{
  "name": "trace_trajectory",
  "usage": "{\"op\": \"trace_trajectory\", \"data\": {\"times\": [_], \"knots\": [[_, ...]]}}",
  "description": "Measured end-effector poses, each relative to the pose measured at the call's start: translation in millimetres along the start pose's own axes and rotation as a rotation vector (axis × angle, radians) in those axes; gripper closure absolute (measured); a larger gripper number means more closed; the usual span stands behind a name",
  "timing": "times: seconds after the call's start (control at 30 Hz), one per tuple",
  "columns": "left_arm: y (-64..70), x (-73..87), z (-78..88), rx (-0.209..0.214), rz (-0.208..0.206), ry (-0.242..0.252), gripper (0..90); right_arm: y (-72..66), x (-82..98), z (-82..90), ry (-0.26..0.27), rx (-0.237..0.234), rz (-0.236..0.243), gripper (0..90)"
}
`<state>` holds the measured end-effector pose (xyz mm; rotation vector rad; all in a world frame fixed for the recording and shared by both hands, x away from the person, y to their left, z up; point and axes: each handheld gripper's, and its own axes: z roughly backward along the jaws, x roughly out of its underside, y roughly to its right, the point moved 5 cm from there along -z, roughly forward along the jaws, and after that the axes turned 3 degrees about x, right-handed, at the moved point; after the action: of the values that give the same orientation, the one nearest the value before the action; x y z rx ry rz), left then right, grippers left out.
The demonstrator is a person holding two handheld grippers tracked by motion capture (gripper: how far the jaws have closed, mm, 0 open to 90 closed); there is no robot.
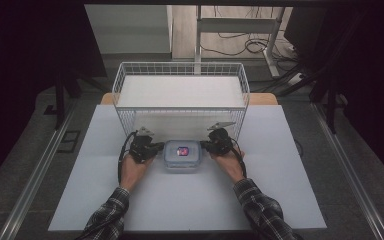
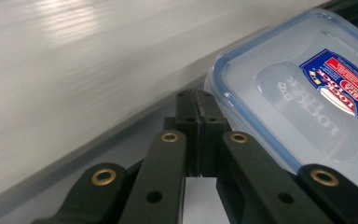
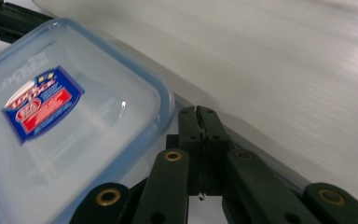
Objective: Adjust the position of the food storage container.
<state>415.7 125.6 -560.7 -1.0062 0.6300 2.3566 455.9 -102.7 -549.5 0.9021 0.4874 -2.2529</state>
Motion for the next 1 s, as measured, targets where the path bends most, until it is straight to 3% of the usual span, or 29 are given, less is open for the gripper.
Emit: {"op": "trace_trajectory", "data": {"times": [0.13, 0.3, 0.5, 0.67, 1.0], "knots": [[6.3, 2.8, 2.5, 0.017, -0.007, -0.014, 90.0, -2.8, 4.0, 4.5, -0.005, 0.004, 0.009, 89.2], [23.4, 11.0, 9.2, 0.035, -0.037, -0.047, 89.9, -11.0, 17.5, 19.2, -0.022, -0.008, 0.020, 89.1], [39.4, 23.2, 17.5, 0.056, -0.027, -0.045, 89.9, -17.1, 29.1, 29.5, -0.023, -0.036, 0.003, 89.1], [50.8, 32.0, 25.5, 0.068, -0.025, -0.058, 89.9, -28.1, 41.2, 40.8, -0.032, -0.051, -0.003, 89.2], [74.1, 58.5, 48.9, 0.094, -0.025, -0.059, 89.9, -54.6, 61.5, 59.1, -0.060, -0.082, 0.045, 89.1]]}}
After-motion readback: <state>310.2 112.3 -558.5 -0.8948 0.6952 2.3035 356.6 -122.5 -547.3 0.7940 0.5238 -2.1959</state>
